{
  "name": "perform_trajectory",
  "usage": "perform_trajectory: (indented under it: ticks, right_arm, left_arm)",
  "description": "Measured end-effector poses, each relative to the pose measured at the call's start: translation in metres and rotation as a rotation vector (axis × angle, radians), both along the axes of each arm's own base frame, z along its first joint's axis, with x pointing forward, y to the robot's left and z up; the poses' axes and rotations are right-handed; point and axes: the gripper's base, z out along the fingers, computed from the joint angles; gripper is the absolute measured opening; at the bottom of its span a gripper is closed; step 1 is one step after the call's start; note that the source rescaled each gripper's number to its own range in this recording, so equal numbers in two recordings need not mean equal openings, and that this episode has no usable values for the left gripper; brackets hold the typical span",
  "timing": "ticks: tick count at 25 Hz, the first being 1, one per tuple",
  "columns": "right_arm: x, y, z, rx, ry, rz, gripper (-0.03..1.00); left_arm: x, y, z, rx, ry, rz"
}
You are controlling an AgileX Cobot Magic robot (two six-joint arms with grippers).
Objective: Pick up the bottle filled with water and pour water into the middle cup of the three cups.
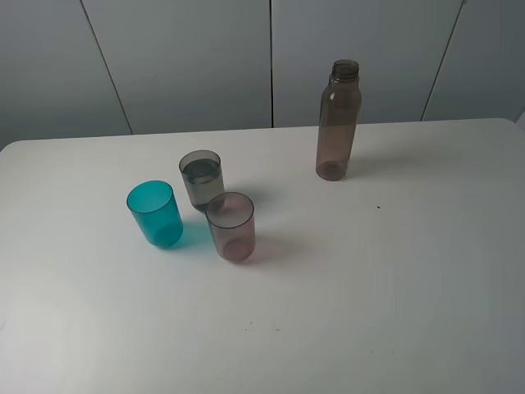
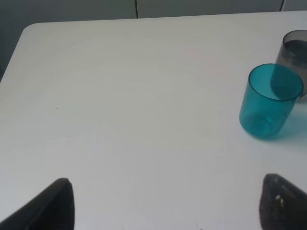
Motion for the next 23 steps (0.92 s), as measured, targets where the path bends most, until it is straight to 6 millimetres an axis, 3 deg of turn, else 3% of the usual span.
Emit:
perform_trajectory:
  ticks: [23]
  right_arm:
    - [0.0000, 0.0000, 0.0000, 0.000, 0.000, 0.000, 1.00]
  left_arm:
    - [0.0000, 0.0000, 0.0000, 0.000, 0.000, 0.000]
